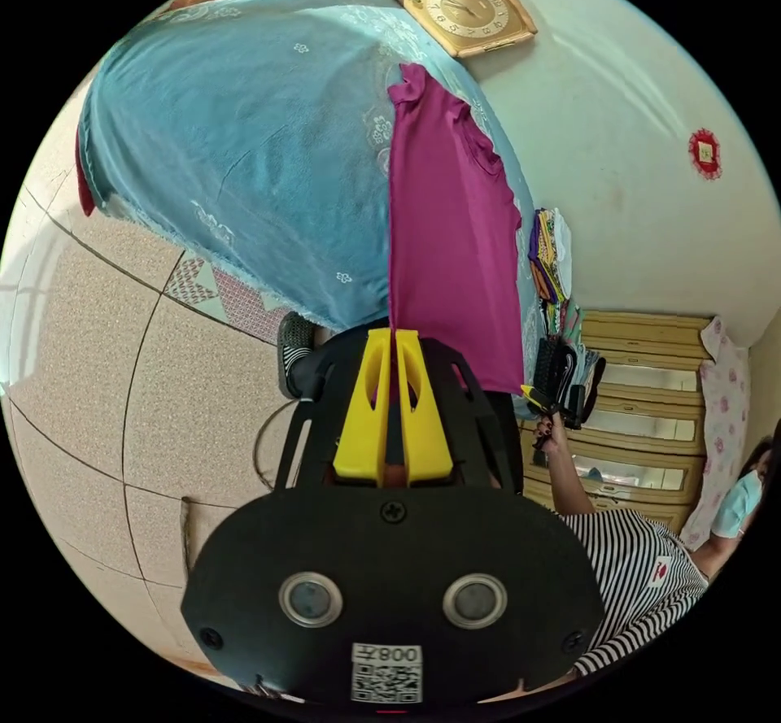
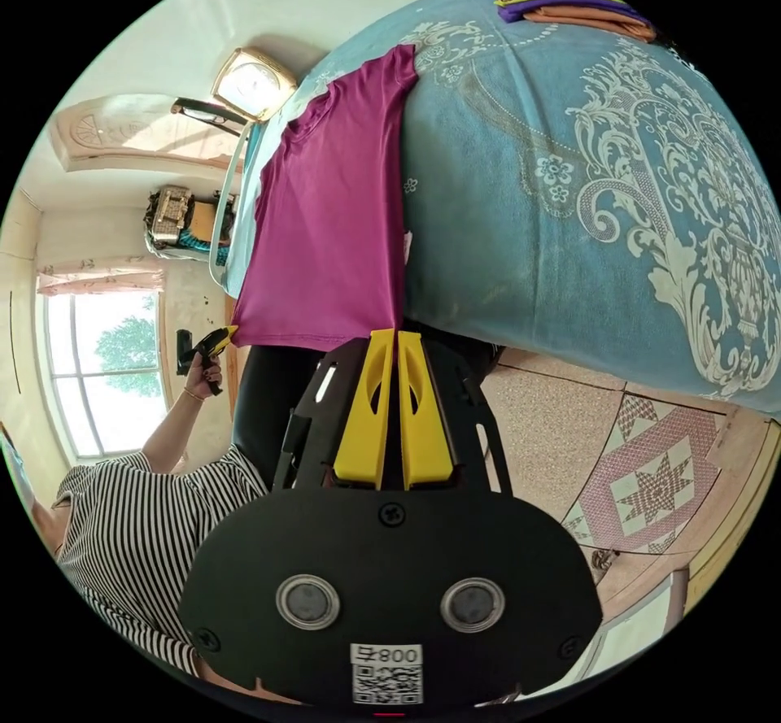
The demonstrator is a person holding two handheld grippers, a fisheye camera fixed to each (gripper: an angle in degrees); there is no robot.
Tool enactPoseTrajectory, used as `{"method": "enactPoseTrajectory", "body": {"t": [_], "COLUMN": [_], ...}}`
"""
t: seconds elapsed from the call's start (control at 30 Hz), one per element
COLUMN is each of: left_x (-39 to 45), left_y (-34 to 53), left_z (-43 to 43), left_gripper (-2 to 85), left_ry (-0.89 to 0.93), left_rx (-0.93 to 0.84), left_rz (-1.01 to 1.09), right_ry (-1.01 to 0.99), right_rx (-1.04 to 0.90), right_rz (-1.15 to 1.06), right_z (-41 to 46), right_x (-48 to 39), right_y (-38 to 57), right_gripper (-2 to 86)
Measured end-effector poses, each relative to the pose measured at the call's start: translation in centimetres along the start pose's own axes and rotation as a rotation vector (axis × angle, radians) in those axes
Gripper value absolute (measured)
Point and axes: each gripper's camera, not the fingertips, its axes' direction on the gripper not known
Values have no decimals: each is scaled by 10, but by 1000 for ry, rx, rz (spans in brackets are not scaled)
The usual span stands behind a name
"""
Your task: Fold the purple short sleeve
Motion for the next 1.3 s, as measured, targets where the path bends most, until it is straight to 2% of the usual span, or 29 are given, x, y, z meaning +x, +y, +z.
{"method": "enactPoseTrajectory", "body": {"t": [0.17, 0.37, 0.43, 0.53, 0.7, 0.83, 0.97, 1.13, 1.23, 1.3], "left_x": [-37, -78, -85, -72, -3, 66, 110, 93, 76, 69], "left_y": [-23, -45, -54, -84, -168, -238, -282, -299, -299, -306], "left_z": [35, 35, 34, 48, 125, 223, 322, 427, 444, 454], "left_gripper": [17, 25, 26, 25, 20, 9, 4, 3, 4, 5], "left_ry": [-2, -92, -84, -89, -91, -86, -204, -489, -501, -508], "left_rx": [3, 65, 103, 130, 9, -98, -145, -277, -230, -260], "left_rz": [-69, -100, -76, 53, 375, 633, 836, 942, 1000, 1003], "right_ry": [-94, -150, -144, -101, 70, 299, 488, 688, 730, 655], "right_rx": [-59, 24, 109, 221, 314, 208, 224, 341, 358, 346], "right_rz": [96, 171, 196, 188, 79, 16, -83, -187, -207, -178], "right_z": [38, 28, 16, 3, 10, 64, 96, 133, 141, 130], "right_x": [30, 56, 65, 58, 16, -12, -36, -57, -58, -53], "right_y": [-20, -16, -12, -23, -94, -166, -163, -136, -130, -133], "right_gripper": [6, 8, 7, 5, 2, 0, 0, 1, 2, 4]}}
